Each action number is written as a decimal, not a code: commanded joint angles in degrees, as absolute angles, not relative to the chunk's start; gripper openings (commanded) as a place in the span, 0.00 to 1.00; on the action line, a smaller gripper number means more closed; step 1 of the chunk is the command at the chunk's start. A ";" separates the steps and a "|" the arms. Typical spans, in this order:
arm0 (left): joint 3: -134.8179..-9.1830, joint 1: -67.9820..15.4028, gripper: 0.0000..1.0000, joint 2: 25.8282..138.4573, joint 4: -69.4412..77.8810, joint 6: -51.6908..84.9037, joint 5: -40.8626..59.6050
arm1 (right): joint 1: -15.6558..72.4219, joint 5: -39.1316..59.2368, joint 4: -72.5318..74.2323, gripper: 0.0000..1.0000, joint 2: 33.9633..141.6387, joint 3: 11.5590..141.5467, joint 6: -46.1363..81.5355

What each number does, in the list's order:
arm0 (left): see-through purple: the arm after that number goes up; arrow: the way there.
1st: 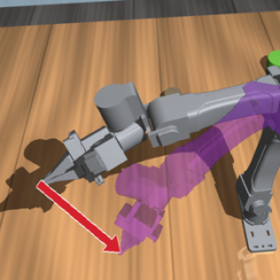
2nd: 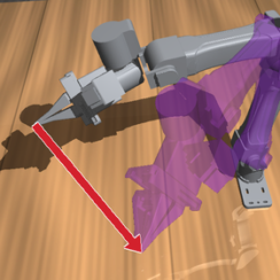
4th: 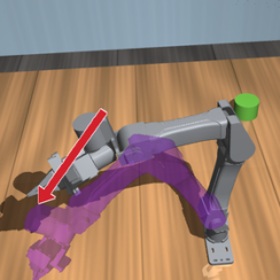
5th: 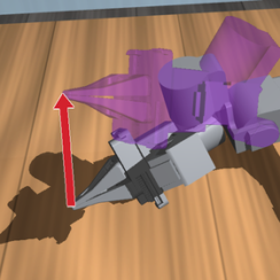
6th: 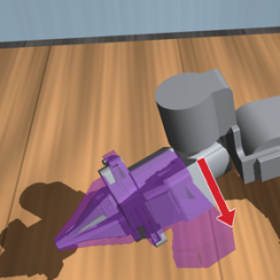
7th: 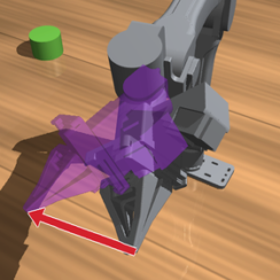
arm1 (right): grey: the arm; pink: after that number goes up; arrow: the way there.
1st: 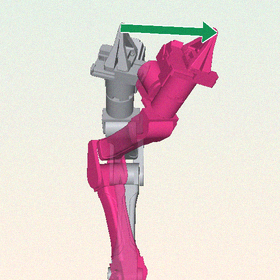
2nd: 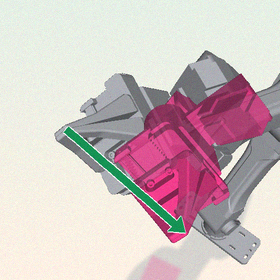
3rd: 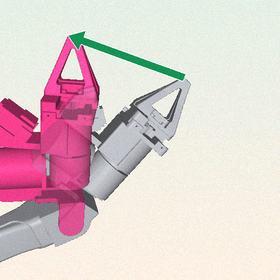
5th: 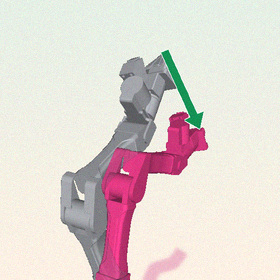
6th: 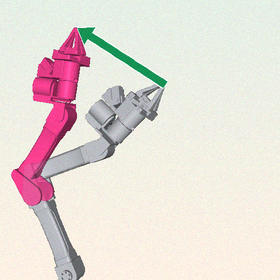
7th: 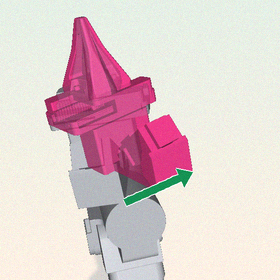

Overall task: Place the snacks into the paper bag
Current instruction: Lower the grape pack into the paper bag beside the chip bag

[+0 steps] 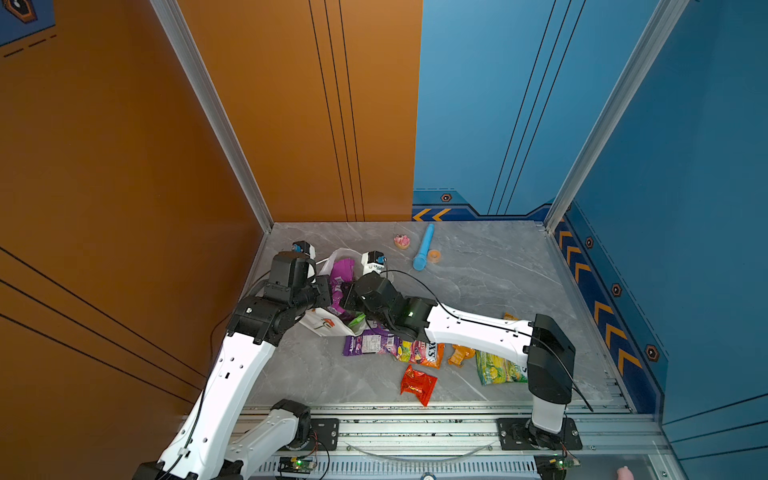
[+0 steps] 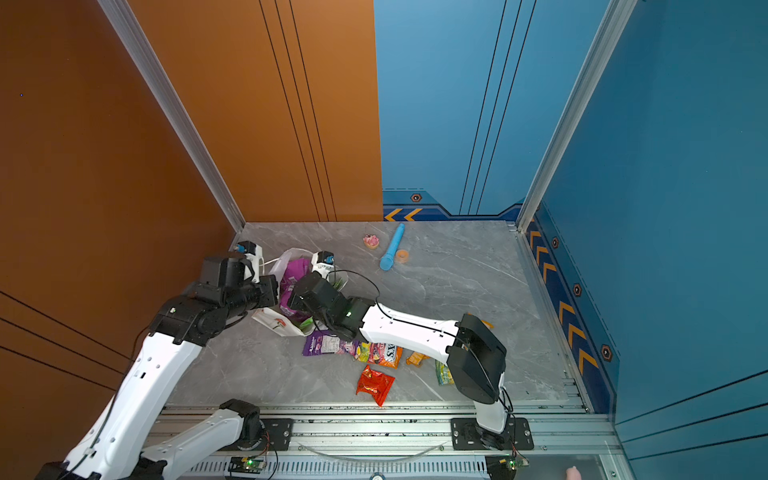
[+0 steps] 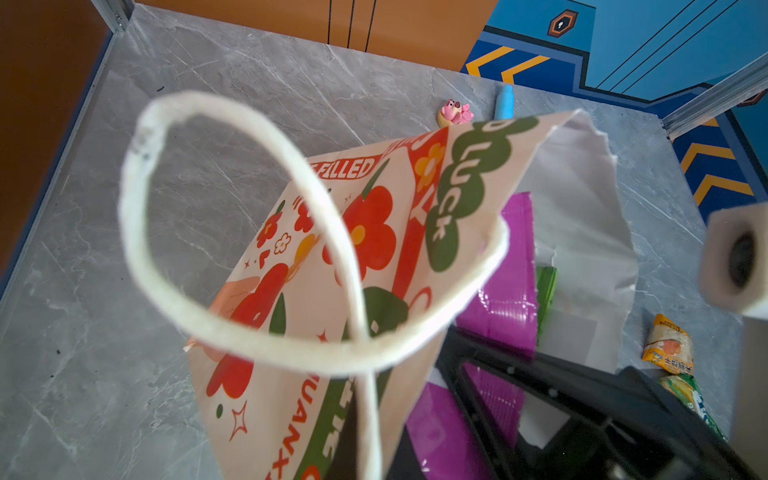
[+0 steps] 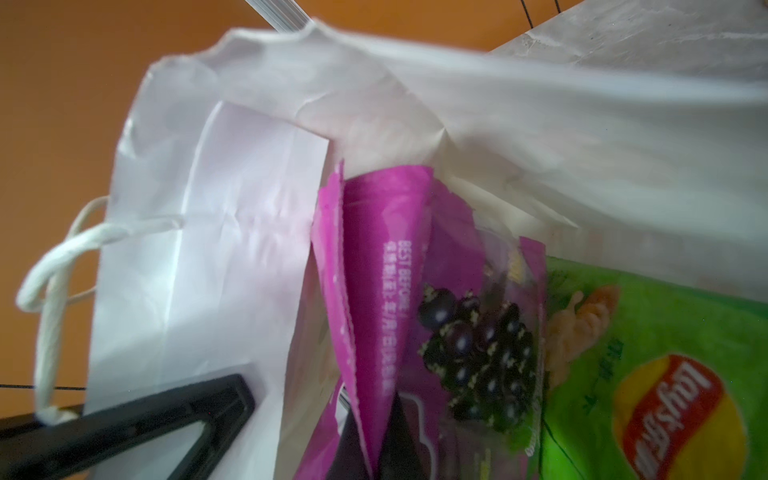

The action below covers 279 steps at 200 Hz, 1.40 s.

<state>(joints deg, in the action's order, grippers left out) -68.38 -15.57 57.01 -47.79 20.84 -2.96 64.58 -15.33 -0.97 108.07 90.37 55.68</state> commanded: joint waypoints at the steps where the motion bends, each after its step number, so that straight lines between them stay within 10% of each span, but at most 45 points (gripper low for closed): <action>1: -68.85 -16.55 0.00 56.94 -45.16 20.31 -1.93 | 64.94 -16.90 -3.39 0.00 108.64 95.37 52.97; 279: -69.32 -20.57 0.00 58.34 -45.81 17.75 -9.00 | 62.68 -4.96 -10.85 0.00 106.90 103.89 50.52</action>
